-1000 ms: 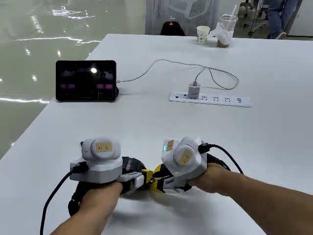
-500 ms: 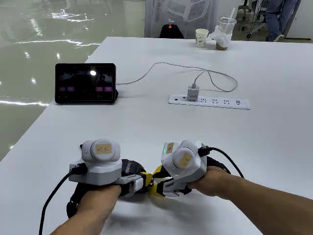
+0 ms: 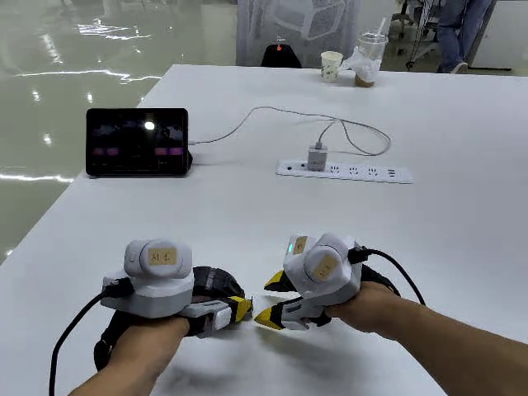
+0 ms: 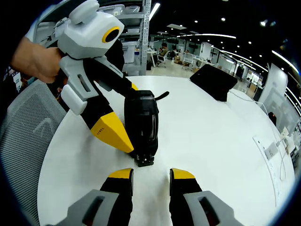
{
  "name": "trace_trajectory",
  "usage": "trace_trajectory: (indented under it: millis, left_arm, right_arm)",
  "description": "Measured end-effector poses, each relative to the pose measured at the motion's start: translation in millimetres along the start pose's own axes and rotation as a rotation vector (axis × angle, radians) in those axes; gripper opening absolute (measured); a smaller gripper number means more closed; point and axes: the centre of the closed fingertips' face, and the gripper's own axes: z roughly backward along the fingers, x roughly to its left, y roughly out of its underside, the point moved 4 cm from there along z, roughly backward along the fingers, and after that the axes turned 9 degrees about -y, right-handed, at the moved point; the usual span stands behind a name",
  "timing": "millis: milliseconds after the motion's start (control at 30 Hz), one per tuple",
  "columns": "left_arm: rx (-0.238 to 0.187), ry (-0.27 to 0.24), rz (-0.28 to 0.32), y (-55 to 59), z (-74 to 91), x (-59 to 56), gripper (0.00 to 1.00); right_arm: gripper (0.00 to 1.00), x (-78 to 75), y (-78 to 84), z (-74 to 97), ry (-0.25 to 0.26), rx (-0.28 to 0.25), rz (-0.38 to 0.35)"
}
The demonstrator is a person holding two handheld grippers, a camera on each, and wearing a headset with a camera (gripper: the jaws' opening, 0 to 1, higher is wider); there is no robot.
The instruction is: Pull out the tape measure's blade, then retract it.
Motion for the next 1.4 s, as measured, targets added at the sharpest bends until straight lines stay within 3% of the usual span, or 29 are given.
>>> trace_trajectory:
  millis: [567,1067,1400]
  left_arm:
    - [-0.043,0.058,-0.074,5.1,16.6,-5.0,0.78]
    - [-0.069,0.112,-0.155,17.1,34.0,-11.3,0.80]
    - [-0.082,0.130,-0.187,24.4,44.1,-9.0,0.81]
  right_arm:
    - [0.36,8.9,17.1,31.0,0.085,-0.041,-0.079]
    - [0.47,28.6,33.8,64.1,0.185,-0.095,-0.170]
    - [0.53,45.5,41.2,84.1,0.243,-0.128,-0.203]
